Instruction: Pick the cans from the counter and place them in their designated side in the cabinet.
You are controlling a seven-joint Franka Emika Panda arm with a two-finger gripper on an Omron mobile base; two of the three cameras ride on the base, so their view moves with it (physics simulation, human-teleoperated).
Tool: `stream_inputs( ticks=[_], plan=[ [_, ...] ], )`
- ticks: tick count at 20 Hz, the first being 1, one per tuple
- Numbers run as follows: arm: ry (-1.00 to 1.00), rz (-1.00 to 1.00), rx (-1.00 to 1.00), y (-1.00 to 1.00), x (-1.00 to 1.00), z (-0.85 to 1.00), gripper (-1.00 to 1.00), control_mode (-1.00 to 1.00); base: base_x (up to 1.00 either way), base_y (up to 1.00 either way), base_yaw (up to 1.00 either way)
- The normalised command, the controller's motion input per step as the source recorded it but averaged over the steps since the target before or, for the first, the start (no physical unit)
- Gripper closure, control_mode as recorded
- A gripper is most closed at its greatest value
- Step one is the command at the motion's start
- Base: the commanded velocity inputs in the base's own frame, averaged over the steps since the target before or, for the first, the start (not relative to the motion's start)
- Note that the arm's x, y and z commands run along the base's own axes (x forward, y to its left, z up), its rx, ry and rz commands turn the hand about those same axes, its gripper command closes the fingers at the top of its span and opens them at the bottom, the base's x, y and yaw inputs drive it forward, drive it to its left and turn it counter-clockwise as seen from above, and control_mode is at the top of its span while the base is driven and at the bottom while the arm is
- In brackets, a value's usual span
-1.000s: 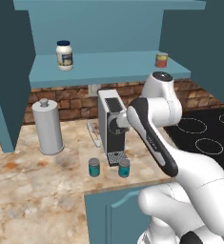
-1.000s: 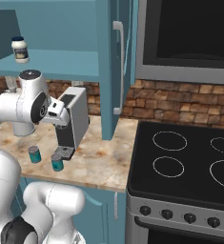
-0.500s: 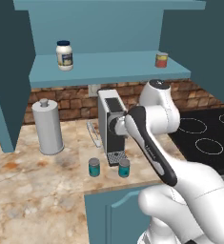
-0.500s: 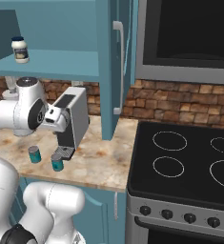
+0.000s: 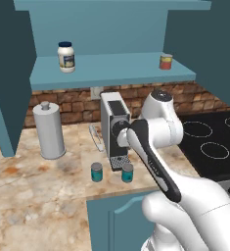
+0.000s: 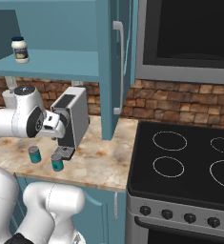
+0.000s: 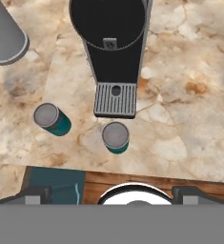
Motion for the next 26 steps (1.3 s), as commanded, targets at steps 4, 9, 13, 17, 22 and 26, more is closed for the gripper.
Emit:
stream_inputs(
  ticks=[4,9,13,17,22,26],
  plan=[
    [-0.01,0.00,0.04,0.00,-0.04,-0.24,-1.00,-1.00,0.00,0.00,0.00],
    [0.00,0.00,0.00,0.00,0.00,-0.28,-1.00,-1.00,0.00,0.00,0.00],
    [0.00,0.00,0.00,0.00,0.00,-0.24,-1.00,-1.00,0.00,0.00,0.00],
    [-0.01,0.01,0.00,0.00,0.00,-0.18,-1.00,-1.00,0.00,0.00,0.00],
    [-0.01,0.02,0.00,0.04,0.05,-0.16,-1.00,-1.00,0.00,0.00,0.00],
    [0.00,0.01,0.00,0.08,0.07,-0.18,-1.00,-1.00,0.00,0.00,0.00]
  ],
)
